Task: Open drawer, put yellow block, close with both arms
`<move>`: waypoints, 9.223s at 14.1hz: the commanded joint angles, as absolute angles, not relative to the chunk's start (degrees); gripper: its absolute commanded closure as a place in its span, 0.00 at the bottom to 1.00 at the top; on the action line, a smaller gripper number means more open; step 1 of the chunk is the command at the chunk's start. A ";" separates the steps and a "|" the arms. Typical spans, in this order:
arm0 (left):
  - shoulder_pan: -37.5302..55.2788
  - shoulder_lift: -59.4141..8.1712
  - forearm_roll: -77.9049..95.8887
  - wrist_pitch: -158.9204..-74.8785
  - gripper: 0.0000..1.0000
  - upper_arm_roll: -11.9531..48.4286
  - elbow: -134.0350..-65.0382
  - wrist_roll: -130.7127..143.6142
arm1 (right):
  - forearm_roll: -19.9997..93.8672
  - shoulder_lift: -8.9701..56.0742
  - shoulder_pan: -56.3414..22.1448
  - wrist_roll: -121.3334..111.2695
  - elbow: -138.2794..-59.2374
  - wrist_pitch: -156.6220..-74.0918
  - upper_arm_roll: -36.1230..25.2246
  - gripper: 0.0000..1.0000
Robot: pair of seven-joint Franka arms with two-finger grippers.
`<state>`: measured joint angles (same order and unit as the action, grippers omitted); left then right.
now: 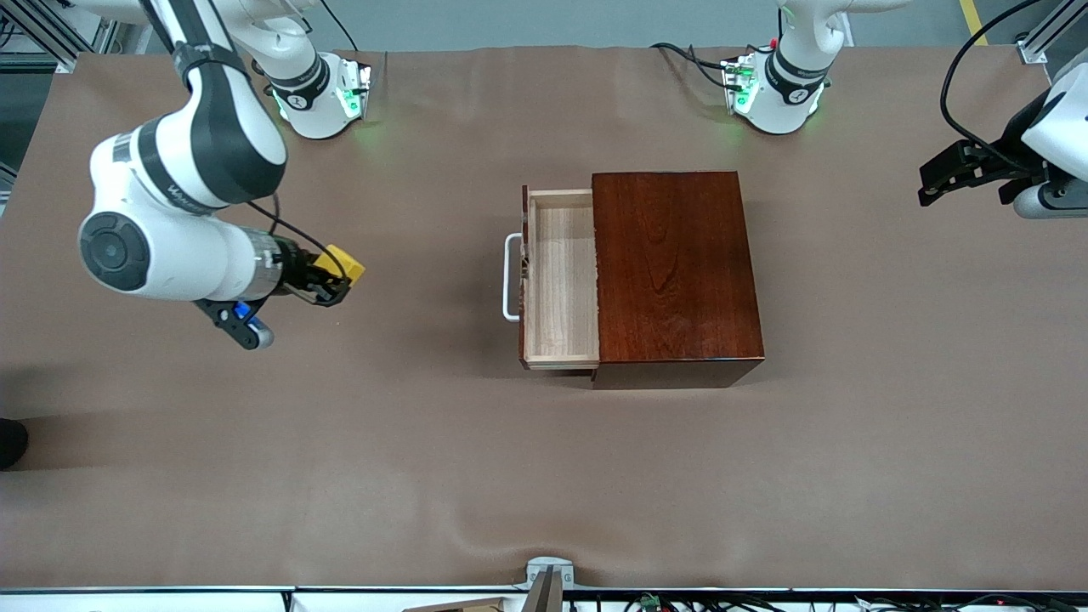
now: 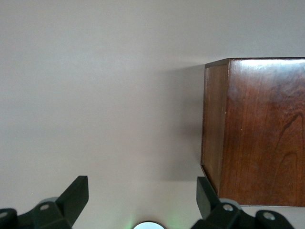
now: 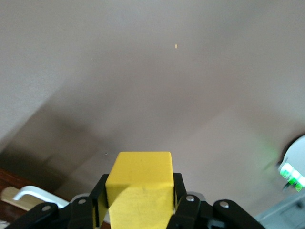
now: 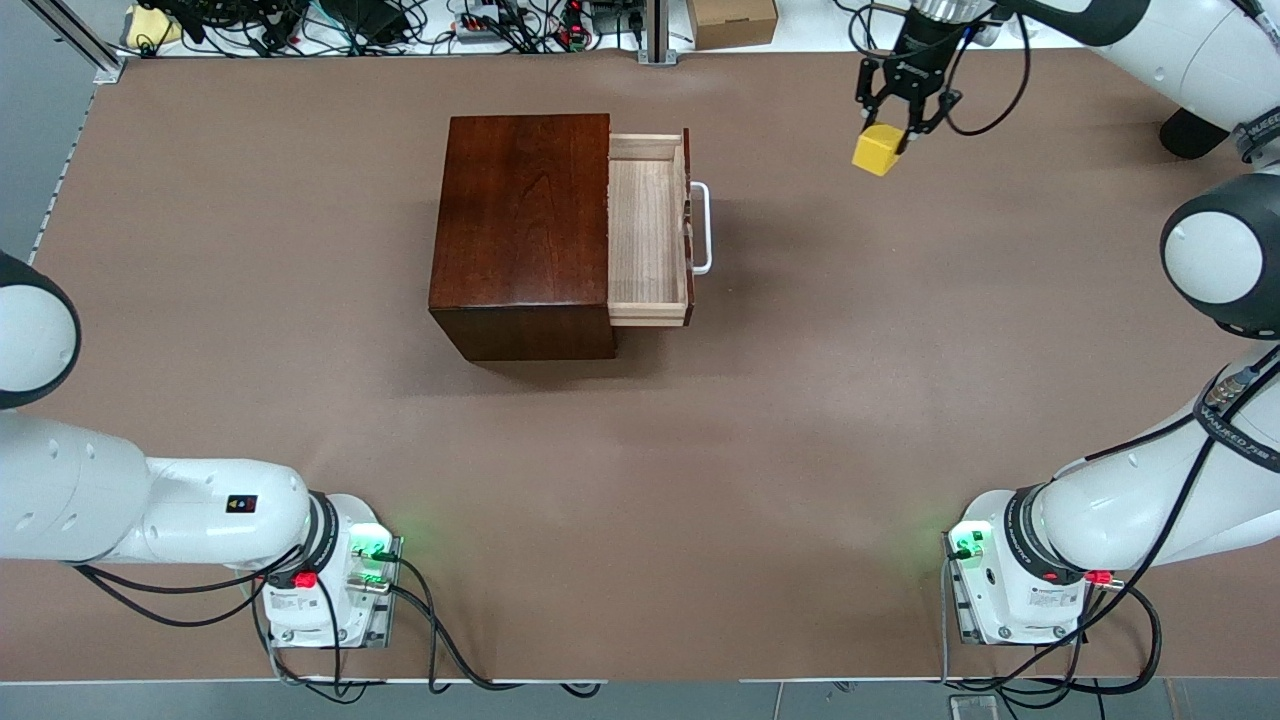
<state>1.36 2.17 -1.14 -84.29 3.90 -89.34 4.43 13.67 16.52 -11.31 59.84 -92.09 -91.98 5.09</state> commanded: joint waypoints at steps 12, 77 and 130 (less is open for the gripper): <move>0.44 2.37 -0.70 -85.25 0.00 5.27 -90.18 3.60 | 17.49 20.82 -32.24 106.76 -91.93 -110.82 4.39 1.00; 59.41 -51.68 2.72 -129.47 0.00 -6.77 -64.07 119.97 | 6.16 11.88 -0.97 15.15 -70.66 -72.77 3.25 0.00; 28.49 -10.74 3.25 -84.29 0.00 -8.35 -76.37 52.78 | 0.18 -2.72 0.79 0.09 -86.75 -82.53 3.60 0.00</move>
